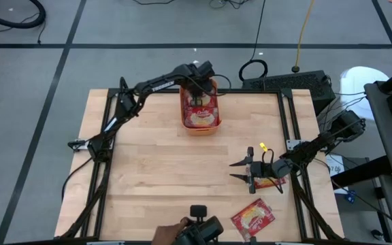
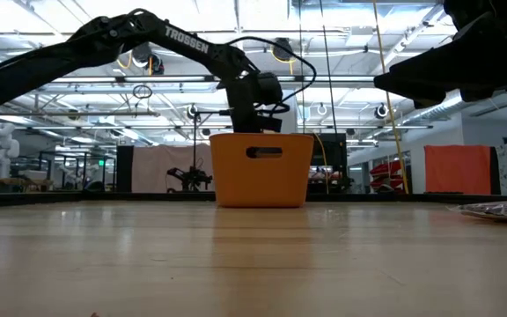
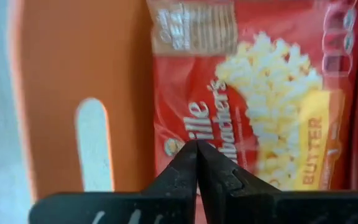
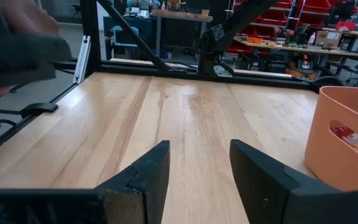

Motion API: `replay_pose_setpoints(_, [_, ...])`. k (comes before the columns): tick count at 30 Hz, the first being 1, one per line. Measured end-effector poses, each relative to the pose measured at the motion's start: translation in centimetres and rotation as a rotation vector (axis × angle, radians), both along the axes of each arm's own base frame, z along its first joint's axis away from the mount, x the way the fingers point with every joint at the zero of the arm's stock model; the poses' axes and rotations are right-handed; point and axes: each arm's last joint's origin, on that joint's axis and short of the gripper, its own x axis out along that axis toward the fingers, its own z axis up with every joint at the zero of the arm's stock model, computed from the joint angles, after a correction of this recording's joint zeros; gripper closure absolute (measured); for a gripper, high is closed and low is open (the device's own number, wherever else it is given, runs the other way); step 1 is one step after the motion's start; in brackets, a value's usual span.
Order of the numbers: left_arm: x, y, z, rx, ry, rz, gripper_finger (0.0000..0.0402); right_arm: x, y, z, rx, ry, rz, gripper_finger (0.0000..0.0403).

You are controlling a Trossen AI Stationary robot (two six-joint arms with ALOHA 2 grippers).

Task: Sort popcorn bags into baskets
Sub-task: Put the bottom left red popcorn bag into the orange bin, then put the top red popcorn bag into the orange bin

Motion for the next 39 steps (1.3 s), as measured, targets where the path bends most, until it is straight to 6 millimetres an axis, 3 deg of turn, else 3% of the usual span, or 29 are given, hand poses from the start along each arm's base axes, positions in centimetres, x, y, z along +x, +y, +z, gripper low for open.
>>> replay_pose_setpoints(9, [0.4, -2.9, 4.5, 0.013, -0.115, 0.003, 0.0393, 0.0, 0.0, -0.1, 0.023, 0.004, -0.004, 0.0243])
replay_pose_setpoints(16, [0.6, -8.2, 8.0, -0.132, -0.191, -0.029, 0.0387, -0.1, -0.1, 0.0, 0.081, -0.002, -0.072, 0.0243])
replay_pose_setpoints(23, [2.4, -15.7, 8.4, -0.250, -0.167, -0.141, 0.0397, 0.8, 1.9, 0.8, 0.102, 0.157, -0.052, 0.0243])
replay_pose_setpoints(29, [3.9, -23.8, 8.5, -0.270, -0.162, -0.250, 0.0389, 1.3, 4.7, 3.0, 0.125, 0.403, -0.046, 0.0243])
replay_pose_setpoints(39, [3.7, -37.6, 8.0, -0.203, -0.217, -0.345, 0.0391, -1.2, 8.5, 3.7, 0.247, 0.466, -0.004, 0.0243])
